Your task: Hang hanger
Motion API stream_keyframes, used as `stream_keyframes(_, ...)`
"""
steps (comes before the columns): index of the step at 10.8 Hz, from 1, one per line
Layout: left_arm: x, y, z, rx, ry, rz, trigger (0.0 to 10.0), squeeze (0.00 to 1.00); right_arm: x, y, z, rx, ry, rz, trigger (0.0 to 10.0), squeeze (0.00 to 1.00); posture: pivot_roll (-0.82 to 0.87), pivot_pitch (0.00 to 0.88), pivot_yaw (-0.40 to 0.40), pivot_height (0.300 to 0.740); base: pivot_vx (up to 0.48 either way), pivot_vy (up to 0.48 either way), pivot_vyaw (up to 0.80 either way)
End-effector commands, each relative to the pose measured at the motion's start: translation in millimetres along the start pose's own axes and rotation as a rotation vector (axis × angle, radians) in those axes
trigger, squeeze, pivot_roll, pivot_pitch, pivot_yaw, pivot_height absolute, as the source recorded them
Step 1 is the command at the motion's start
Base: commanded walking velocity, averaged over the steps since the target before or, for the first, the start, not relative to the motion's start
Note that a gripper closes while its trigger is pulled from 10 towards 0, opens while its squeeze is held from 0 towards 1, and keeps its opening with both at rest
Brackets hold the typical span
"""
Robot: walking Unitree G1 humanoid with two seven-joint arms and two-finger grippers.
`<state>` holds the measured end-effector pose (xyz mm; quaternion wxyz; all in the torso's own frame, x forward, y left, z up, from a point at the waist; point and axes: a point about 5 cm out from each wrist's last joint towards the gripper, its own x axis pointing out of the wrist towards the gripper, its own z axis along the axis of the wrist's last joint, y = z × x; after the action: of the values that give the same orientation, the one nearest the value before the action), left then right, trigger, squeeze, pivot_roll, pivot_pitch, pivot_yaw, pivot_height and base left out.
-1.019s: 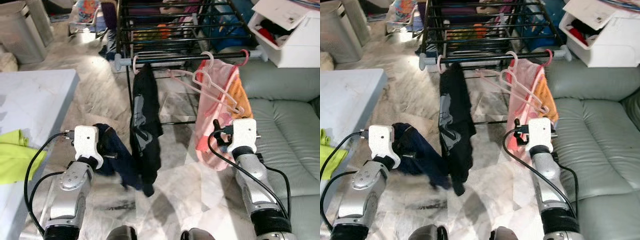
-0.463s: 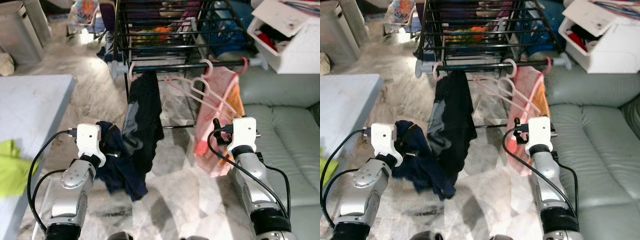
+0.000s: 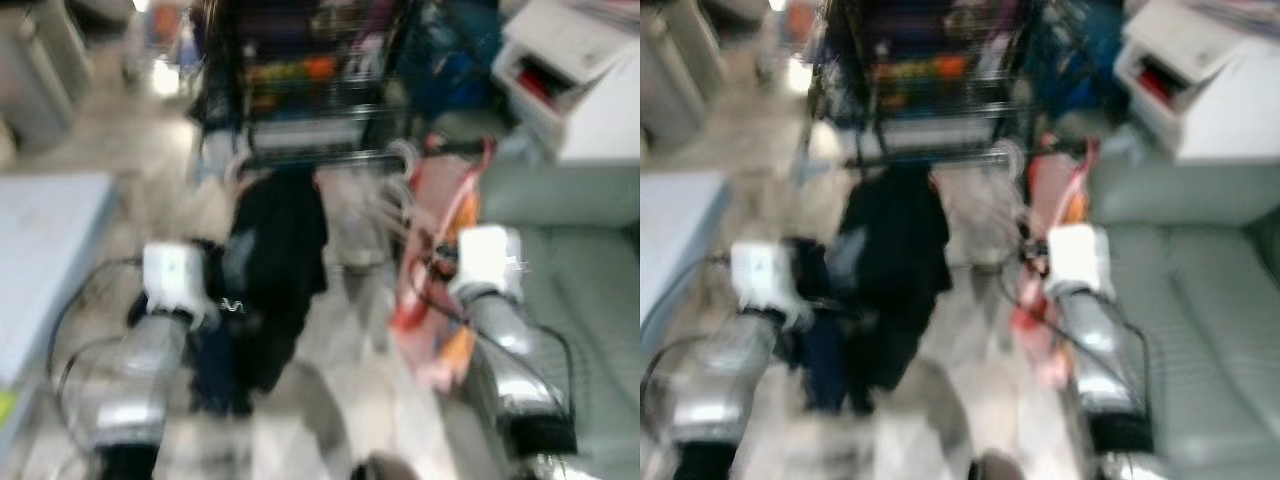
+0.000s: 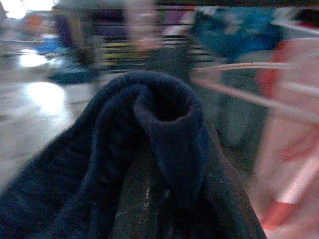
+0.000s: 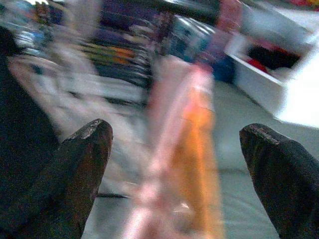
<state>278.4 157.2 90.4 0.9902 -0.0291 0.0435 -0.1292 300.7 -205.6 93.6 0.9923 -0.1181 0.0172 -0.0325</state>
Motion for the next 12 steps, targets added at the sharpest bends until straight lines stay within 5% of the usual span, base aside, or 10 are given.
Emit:
stream_keyframes(1, -1.2, 12.4, 11, 0.034, -0.042, 0.033, 10.0, 0.0, 4.2, 11.6, 10, 0.017, -0.037, 0.032, 10.0, 0.0, -0.02, 0.032, 0.007, 0.74, 0.394, 0.0, 0.0)
stream_keyframes(5, -0.8, 11.3, 11, 0.03, -0.041, 0.04, 10.0, 0.0, 4.0, 11.6, 5, 0.008, 0.0, 0.098, 10.0, 0.0, -0.02, 0.04, 0.007, 0.74, 0.0, 0.0, 0.0)
stream_keyframes(7, -1.5, 11.1, 11, 0.028, -0.041, 0.041, 10.0, 0.0, -1.3, 18.7, -6, -0.031, 0.063, 0.268, 10.0, 0.0, -0.03, 0.06, 0.0, 0.74, 0.0, 0.0, 0.0)
stream_keyframes(12, -7.6, 4.2, 10, 0.012, -0.029, 0.029, 10.0, 0.0, 26.5, -9.1, 12, -0.148, 0.07, 0.492, 10.0, 0.0, -0.03, 0.114, -0.012, 0.74, 0.0, 0.0, 0.0)
